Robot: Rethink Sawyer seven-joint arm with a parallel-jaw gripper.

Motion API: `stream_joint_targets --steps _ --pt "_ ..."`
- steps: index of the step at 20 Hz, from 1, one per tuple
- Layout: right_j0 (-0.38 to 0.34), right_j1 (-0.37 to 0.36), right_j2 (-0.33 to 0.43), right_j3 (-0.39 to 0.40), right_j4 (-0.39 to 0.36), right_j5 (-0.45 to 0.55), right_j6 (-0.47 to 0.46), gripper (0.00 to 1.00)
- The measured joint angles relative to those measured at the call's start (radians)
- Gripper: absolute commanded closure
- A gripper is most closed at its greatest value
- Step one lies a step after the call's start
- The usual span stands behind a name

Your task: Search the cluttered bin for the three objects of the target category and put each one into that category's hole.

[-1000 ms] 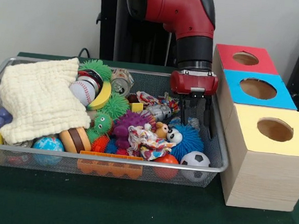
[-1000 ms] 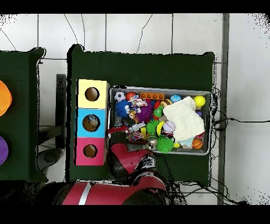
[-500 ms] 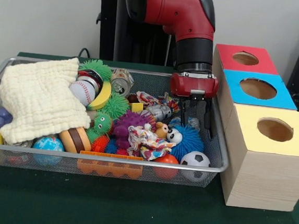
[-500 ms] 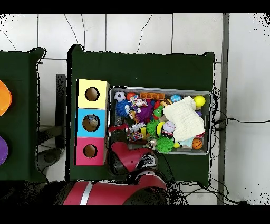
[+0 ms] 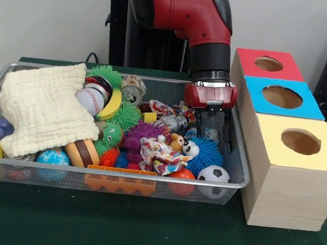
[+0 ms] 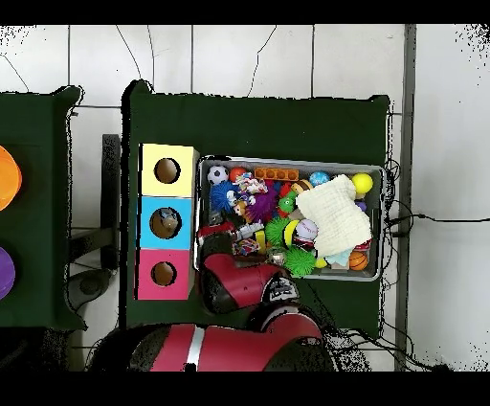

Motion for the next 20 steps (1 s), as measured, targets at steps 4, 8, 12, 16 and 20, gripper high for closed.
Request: stream_joint_targets --steps 4,8,12,16,20 --pt "-0.030 -0.005 0.027 0.000 -0.024 0.017 0.000 0.00" --pt "-0.044 -0.004 0.038 0.000 -0.036 0.017 0.000 0.00" --pt "-0.046 -0.004 0.040 0.000 -0.035 0.017 0.000 0.00" --pt "-0.046 -0.004 0.041 0.000 -0.035 0.017 0.000 0.00" --pt "-0.046 -0.004 0.041 0.000 -0.035 0.017 0.000 0.00"
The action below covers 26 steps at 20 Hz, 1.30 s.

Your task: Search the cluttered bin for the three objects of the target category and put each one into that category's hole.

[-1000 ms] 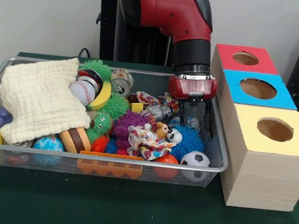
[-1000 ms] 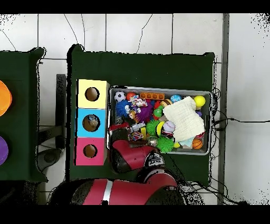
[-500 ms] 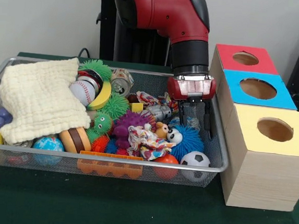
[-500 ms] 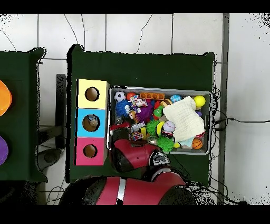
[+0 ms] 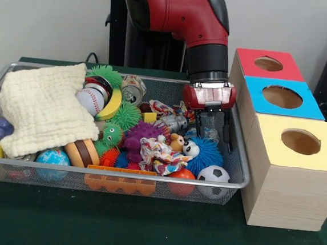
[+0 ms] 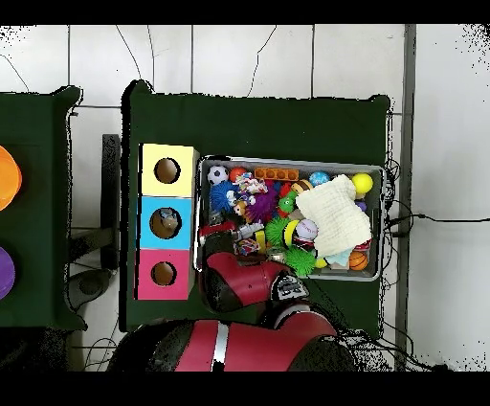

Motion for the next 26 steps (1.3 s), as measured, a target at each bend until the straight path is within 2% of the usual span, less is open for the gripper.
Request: stream_joint_targets --steps 17,26 --pt "-0.002 -0.010 0.005 0.000 -0.002 0.026 0.000 0.00" --pt "0.014 -0.032 -0.002 0.000 -0.002 0.089 0.000 0.00"
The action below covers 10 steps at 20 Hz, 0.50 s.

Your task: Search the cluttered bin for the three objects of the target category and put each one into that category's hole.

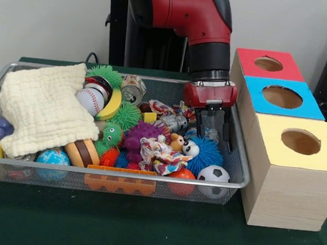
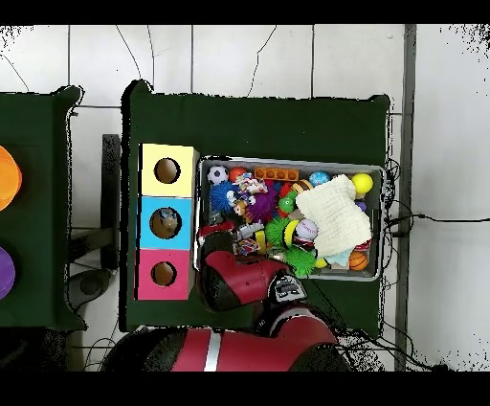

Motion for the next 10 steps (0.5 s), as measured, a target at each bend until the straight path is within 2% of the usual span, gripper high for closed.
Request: stream_joint_targets --steps 4,8,10 --pt "0.003 -0.013 0.002 0.003 0.000 0.038 0.000 0.00" --pt "0.001 -0.040 0.013 0.017 0.000 0.113 0.000 0.00" --pt "-0.004 -0.063 0.026 0.030 0.000 0.183 0.000 0.00"
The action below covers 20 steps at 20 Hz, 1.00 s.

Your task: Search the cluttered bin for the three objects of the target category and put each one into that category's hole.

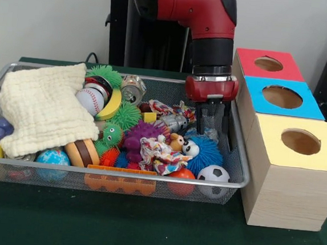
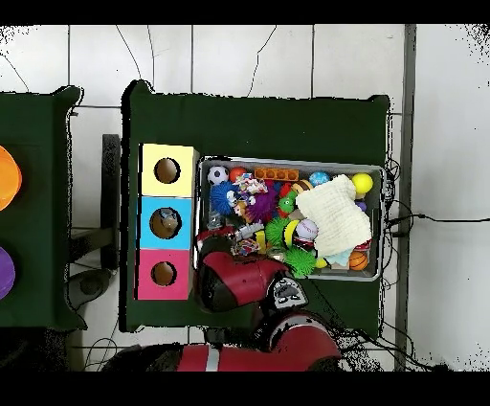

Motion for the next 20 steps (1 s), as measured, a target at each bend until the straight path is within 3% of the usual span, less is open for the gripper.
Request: stream_joint_targets --steps 6,11,20 --pt "-0.021 -0.037 -0.001 0.031 0.005 0.128 0.000 0.00" --pt "-0.070 -0.021 -0.026 0.062 0.005 0.232 0.000 0.00" --pt "-0.058 0.014 -0.066 0.067 0.005 0.172 0.000 0.00"
